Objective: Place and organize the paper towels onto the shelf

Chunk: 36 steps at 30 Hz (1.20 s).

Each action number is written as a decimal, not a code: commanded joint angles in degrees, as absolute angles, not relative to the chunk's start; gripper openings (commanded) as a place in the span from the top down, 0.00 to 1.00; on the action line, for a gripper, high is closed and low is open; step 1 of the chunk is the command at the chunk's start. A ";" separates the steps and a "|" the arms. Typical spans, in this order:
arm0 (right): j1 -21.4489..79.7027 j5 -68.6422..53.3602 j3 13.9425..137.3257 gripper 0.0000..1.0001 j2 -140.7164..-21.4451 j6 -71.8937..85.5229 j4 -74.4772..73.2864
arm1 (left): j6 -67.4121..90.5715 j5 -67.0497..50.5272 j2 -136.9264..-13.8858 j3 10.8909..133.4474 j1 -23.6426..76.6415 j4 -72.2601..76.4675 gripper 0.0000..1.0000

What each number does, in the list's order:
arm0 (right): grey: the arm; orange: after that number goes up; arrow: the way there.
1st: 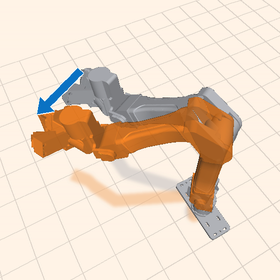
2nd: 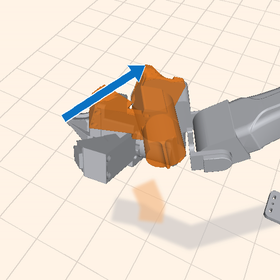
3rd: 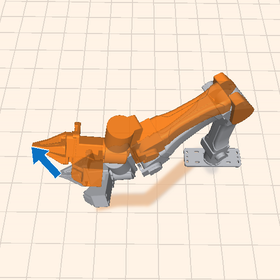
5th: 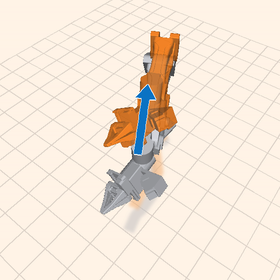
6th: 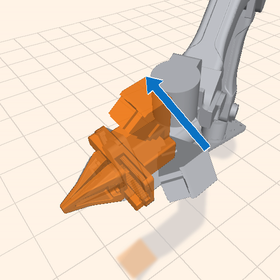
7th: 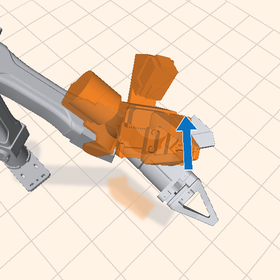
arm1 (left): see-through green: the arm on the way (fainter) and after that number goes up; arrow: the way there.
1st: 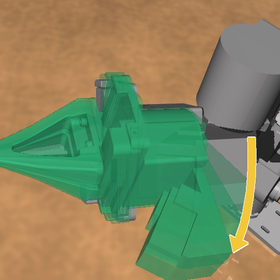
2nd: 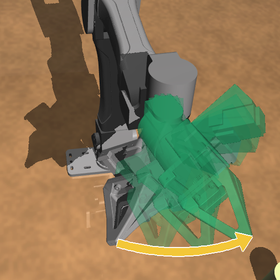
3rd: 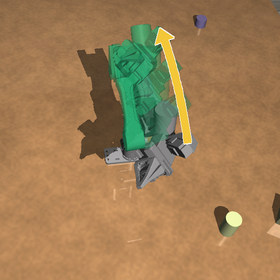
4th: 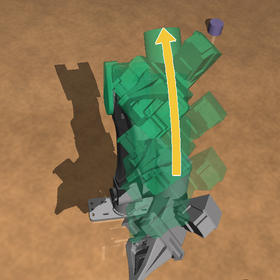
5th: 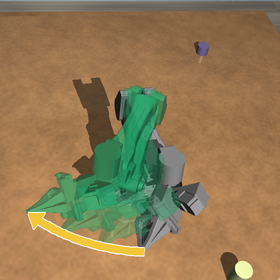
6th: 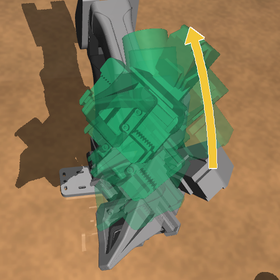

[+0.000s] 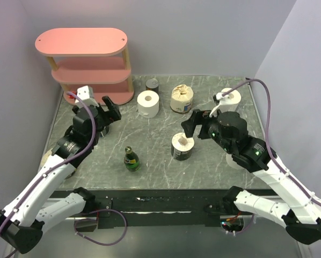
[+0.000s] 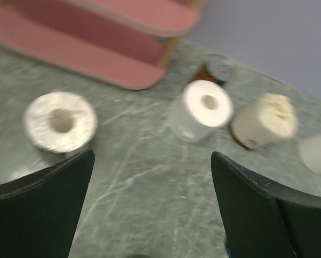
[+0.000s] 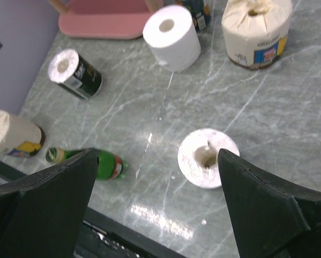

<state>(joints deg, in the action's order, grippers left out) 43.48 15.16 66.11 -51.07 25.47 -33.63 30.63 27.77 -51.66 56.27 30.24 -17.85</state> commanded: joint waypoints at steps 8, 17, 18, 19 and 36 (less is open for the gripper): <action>43.24 3.16 59.94 0.00 -43.86 20.57 -26.37 | 49.75 40.98 -59.93 66.62 9.26 -47.54 0.15; 43.33 2.73 60.91 0.01 -45.00 20.83 -27.95 | 54.75 38.77 -61.17 63.46 -4.82 -49.40 0.08; 43.42 2.64 61.00 0.00 -45.00 21.00 -28.04 | 56.58 38.24 -61.43 62.50 -6.66 -49.57 0.07; 43.33 2.29 61.34 0.01 -45.09 21.01 -28.47 | 58.08 37.54 -62.39 62.32 -7.46 -50.01 0.07; 43.33 1.67 64.60 0.01 -46.41 21.27 -32.34 | 82.53 39.90 -64.86 58.10 -17.22 -68.47 0.14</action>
<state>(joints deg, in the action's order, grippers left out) 43.46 2.20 61.65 -46.19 21.43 -32.32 80.25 40.18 -66.37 60.20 -14.22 -67.07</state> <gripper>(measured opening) 0.993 0.863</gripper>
